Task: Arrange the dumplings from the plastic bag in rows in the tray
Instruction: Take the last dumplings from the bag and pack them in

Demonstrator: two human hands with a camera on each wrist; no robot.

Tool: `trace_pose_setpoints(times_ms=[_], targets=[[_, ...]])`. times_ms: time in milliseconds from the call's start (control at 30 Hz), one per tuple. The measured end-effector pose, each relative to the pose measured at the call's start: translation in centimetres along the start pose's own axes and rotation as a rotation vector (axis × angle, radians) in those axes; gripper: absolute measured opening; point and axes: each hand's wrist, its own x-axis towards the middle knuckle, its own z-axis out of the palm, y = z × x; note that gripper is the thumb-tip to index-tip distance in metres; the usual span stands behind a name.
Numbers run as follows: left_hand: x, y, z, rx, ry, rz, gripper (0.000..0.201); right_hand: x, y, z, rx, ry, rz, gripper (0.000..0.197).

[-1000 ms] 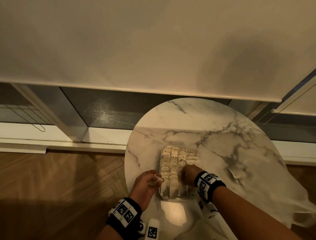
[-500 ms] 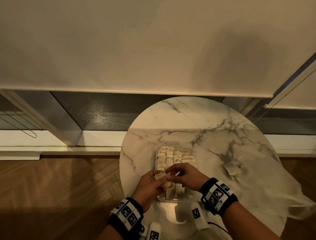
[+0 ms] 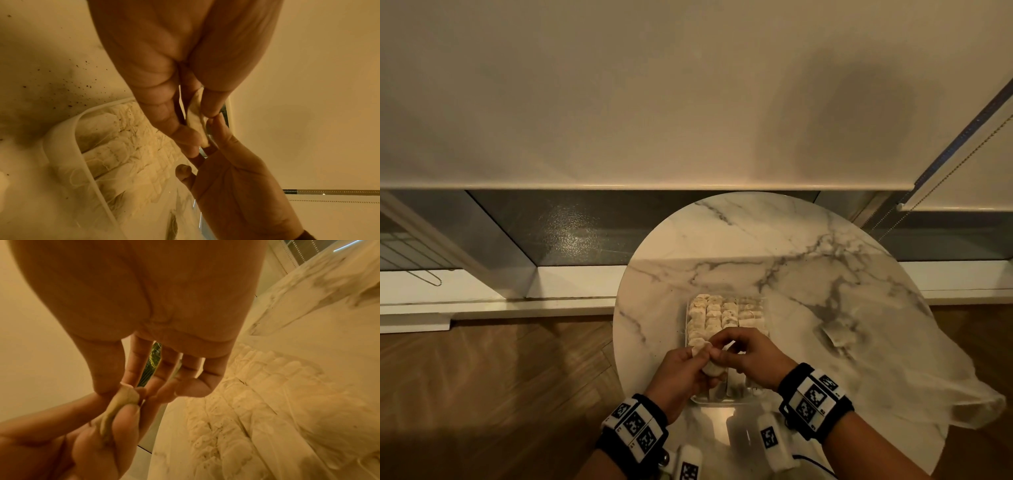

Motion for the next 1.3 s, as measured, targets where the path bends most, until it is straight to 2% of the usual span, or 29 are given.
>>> trace_pose_setpoints(times_ms=[100,267,467,700,900,1133,1233,1300], targets=[[0.3,-0.1,-0.1,0.011,-0.046,-0.004,0.020,0.0,0.4,-0.3,0.057,-0.005,0.063,0.011],[0.5,-0.9,-0.2,0.199,-0.101,0.020,0.019,-0.2,1.4,-0.6,0.065,-0.015,0.129,0.007],[0.5,-0.9,0.2,0.211,-0.113,0.019,0.022,-0.1,1.7,-0.7,0.230,0.104,0.191,0.005],[1.0,-0.9,-0.1,0.296,-0.087,0.012,0.017,-0.1,2.0,-1.2,0.332,0.157,0.237,0.015],[1.2,-1.0,-0.1,0.311,-0.086,0.034,0.014,0.0,2.1,-1.2,0.264,0.115,0.243,0.036],[1.8,-1.5,-0.9,0.397,0.017,0.054,0.012,0.0,2.9,-2.1,0.216,0.159,0.272,0.035],[1.9,-1.9,-1.7,0.601,0.109,0.151,0.010,0.1,3.8,-2.8,0.063,0.181,0.311,0.032],[1.9,-2.1,-1.7,0.796,0.119,0.208,0.011,0.1,4.6,-3.1,-0.074,0.170,0.362,0.025]])
